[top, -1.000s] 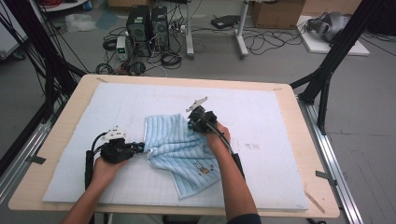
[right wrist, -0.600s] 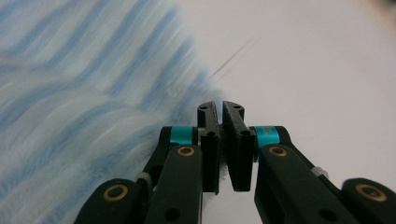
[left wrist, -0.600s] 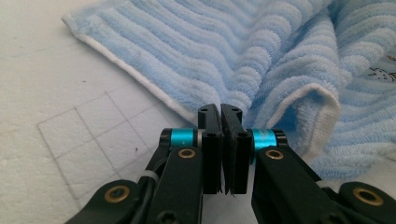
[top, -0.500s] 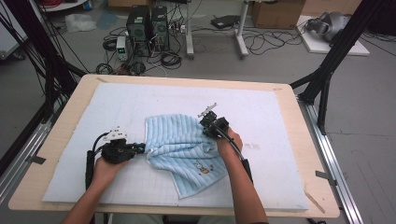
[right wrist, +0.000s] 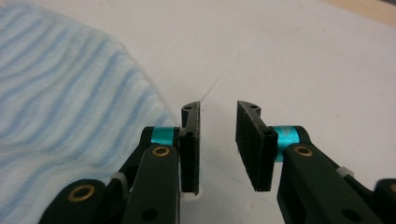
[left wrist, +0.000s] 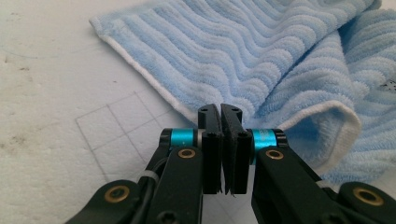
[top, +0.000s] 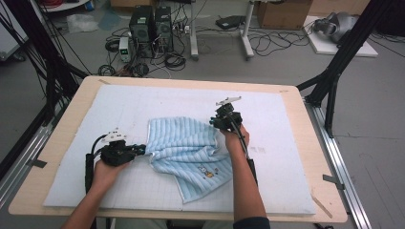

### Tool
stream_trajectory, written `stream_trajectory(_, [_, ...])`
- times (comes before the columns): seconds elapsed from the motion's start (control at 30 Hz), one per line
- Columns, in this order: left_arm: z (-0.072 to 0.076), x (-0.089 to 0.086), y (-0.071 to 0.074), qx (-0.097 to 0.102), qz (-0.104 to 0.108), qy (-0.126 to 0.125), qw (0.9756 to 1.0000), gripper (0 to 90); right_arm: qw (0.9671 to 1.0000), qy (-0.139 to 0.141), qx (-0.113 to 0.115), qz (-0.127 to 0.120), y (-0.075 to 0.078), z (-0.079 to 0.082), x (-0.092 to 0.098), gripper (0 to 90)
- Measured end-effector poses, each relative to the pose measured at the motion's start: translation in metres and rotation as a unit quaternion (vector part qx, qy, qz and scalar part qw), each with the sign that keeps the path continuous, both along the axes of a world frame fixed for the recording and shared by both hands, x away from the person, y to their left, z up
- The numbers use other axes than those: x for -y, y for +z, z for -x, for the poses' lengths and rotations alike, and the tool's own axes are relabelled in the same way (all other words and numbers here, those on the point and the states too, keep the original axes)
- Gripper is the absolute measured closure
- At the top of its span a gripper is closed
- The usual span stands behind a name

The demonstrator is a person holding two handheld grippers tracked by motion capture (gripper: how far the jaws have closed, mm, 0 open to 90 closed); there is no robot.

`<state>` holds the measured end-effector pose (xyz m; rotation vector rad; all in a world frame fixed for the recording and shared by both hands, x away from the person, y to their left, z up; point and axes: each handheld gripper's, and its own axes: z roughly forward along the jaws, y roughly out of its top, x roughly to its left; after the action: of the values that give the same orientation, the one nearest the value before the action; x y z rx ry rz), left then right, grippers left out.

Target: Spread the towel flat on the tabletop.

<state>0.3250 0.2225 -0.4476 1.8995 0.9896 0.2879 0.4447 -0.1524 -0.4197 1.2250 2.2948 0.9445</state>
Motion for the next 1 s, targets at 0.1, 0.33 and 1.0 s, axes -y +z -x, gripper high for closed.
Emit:
stream_trajectory(0.1, [0.000, 0.000, 0.000, -0.001, -0.001, -0.001, 1.0000, 86.5, 0.9998, 0.013, -0.014, 0.010, -0.008, -0.005, -0.011, 66.7])
stream_trajectory(0.33, [0.000, -0.002, 0.000, -0.001, 0.002, 0.004, 1.0000, 86.5, 0.9972, 0.068, -0.031, 0.012, -0.015, -0.001, -0.033, 81.8])
stream_trajectory(1.0, [0.002, 0.013, 0.000, 0.031, -0.002, 0.044, 0.9985, 62.0, 0.9901, -0.072, 0.106, 0.056, 0.014, -0.009, -0.003, 63.4])
